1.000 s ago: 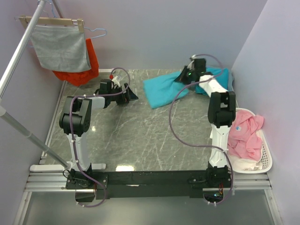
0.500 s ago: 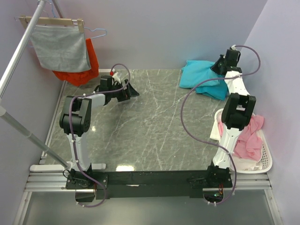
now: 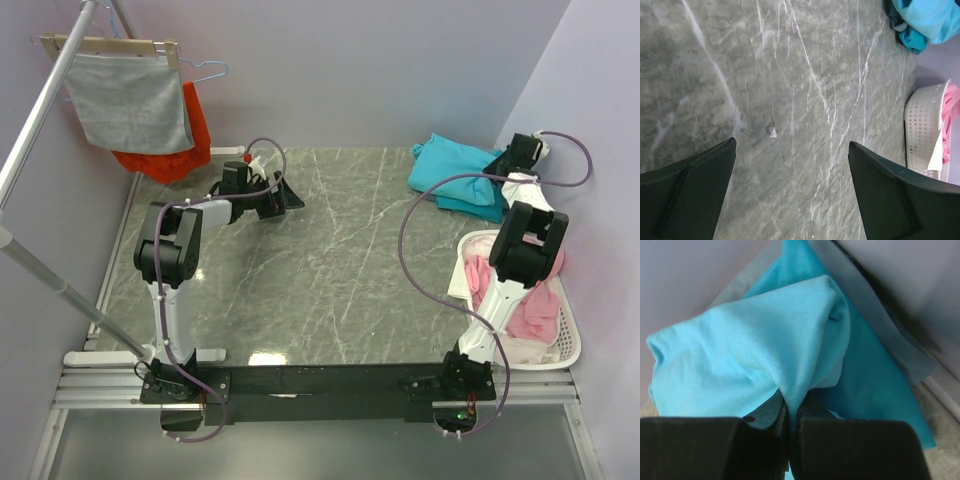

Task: Fold and stack the t-shirts
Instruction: Neatly place the folded tshirt to the corner

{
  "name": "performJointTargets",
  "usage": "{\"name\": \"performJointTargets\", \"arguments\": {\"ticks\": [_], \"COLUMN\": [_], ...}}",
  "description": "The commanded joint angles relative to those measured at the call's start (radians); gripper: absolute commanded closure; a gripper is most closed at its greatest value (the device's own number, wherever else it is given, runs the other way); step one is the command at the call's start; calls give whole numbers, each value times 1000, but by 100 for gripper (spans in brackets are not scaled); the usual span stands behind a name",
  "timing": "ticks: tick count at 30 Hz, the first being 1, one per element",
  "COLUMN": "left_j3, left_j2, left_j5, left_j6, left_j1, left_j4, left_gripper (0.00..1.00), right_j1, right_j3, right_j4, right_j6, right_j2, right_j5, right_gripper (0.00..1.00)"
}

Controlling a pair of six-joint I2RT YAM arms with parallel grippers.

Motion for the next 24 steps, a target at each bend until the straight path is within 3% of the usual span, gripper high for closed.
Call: {"name": "performJointTargets", "arguments": {"ticks": [1, 3, 4, 8, 10, 18, 24], "left_j3": [30, 31, 30, 11, 1, -30, -76], "left_j2": [9, 14, 16, -10, -35, -147, -289], "left_j5": [29, 32, 29, -18, -47, -243, -337], "left_j6": [-4, -4, -4, 13, 28, 80, 100], "left_j1": [-11, -12, -14, -23, -26, -54, -74], "left_j4": [1, -2, -4, -14, -24, -102, -111], "left_gripper": [1, 0, 1, 1, 1, 1, 0], "right_j1": [-20, -15, -12, 24, 46, 132, 257], "right_j3": [-8, 9, 5, -92, -190, -435, -587], "right_j4": [88, 57, 50, 99, 134, 212, 200], "right_j6": [34, 41, 40, 9, -9, -70, -87], "right_j2": [-79, -64, -64, -131, -175, -433, -613], "right_j5": [59, 51, 54, 121, 153, 383, 345], "right_gripper": [83, 65, 40, 20, 2, 0, 0]}}
